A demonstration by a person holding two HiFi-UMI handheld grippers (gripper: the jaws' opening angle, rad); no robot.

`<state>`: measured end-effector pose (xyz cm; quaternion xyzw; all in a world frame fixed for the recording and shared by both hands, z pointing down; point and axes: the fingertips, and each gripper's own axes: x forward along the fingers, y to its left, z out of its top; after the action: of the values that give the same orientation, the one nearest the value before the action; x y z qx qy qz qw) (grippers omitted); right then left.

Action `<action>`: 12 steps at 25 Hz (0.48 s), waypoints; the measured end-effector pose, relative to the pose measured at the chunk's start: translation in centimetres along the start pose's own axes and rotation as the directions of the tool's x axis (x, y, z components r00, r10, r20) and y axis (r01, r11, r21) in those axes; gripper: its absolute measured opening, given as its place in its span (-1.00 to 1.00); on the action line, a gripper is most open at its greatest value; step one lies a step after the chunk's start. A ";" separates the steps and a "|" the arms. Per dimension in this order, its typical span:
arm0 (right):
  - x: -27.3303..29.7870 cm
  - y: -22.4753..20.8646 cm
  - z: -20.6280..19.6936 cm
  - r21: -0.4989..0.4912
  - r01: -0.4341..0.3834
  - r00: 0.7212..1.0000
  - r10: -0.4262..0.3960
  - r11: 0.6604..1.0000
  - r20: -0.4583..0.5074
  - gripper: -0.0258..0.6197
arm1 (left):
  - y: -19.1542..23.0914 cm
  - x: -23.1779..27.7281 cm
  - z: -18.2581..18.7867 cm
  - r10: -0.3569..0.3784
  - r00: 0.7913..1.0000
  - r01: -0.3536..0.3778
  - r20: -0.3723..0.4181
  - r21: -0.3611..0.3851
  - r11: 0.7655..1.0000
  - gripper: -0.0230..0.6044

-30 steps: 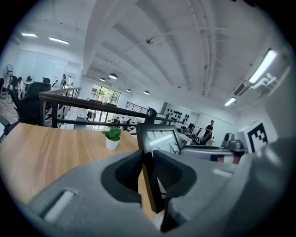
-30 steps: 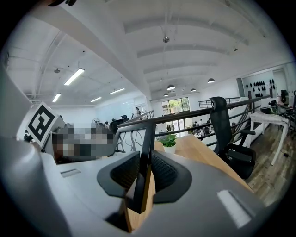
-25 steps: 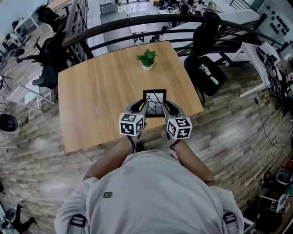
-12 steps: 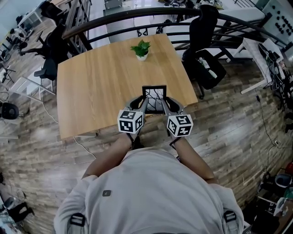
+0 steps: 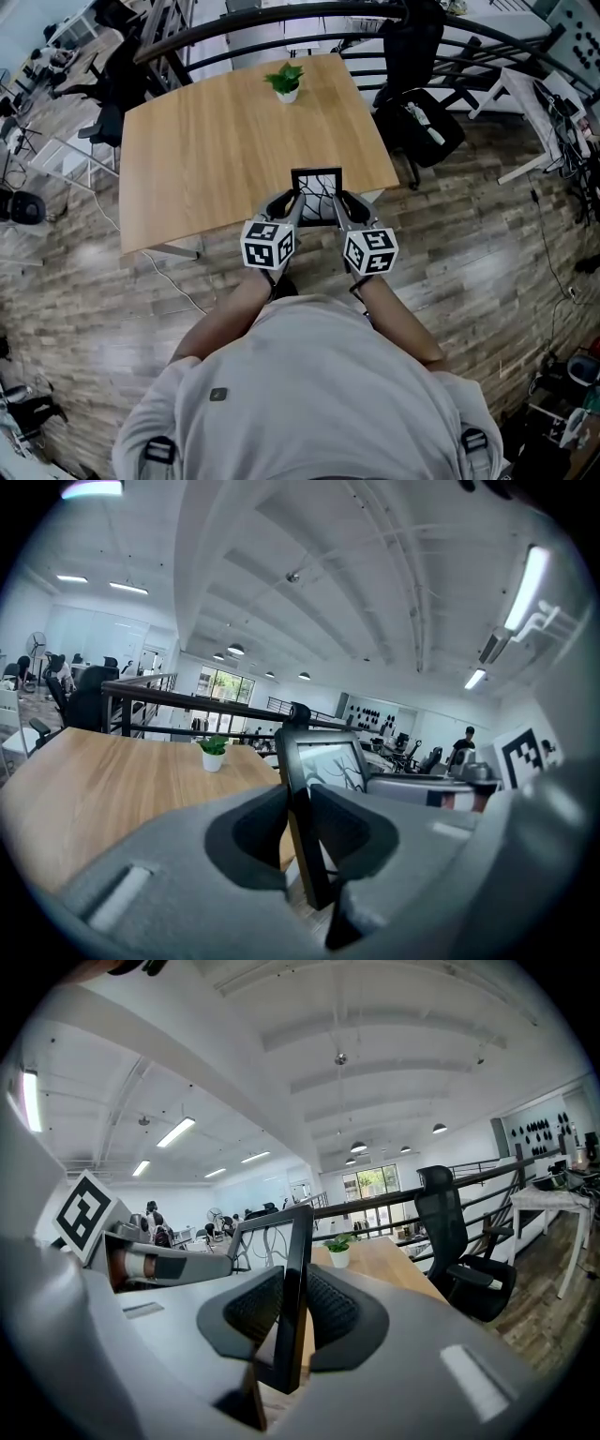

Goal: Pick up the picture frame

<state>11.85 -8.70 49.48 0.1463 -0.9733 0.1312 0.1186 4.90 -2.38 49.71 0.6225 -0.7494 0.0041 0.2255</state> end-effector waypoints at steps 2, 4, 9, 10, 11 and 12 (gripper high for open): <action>-1.5 0.4 -0.8 -0.001 -0.007 1.000 0.007 1.000 -0.001 -0.64 | -1.0 -0.9 -1.0 0.004 1.000 -0.004 -0.003 -0.001 1.000 -0.67; -2.9 0.7 -1.5 0.001 -0.010 1.000 0.010 1.000 -0.003 -0.64 | -2.0 -1.8 -1.9 0.007 1.000 -0.007 -0.004 -0.001 1.000 -0.67; -5.7 0.9 -2.6 0.000 -0.014 1.000 0.014 1.000 -0.003 -0.64 | -4.3 -3.3 -3.2 0.005 1.000 -0.005 0.000 0.006 1.000 -0.67; -6.1 0.9 -2.7 -0.001 -0.013 1.000 0.013 1.000 -0.003 -0.64 | -4.7 -3.4 -3.4 0.004 1.000 -0.004 0.001 0.007 1.000 -0.67; -6.5 0.9 -2.7 -0.002 -0.012 1.000 0.012 1.000 -0.001 -0.64 | -5.0 -3.6 -3.4 0.002 1.000 -0.002 0.002 0.009 1.000 -0.67; -6.8 1.0 -2.7 -0.002 -0.011 1.000 0.011 1.000 0.000 -0.64 | -5.2 -3.8 -3.4 0.001 1.000 -0.001 0.003 0.011 1.000 -0.67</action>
<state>18.35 -5.31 49.94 0.1409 -0.9743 0.1308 0.1178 11.36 0.94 50.09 0.6233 -0.7501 0.0072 0.2209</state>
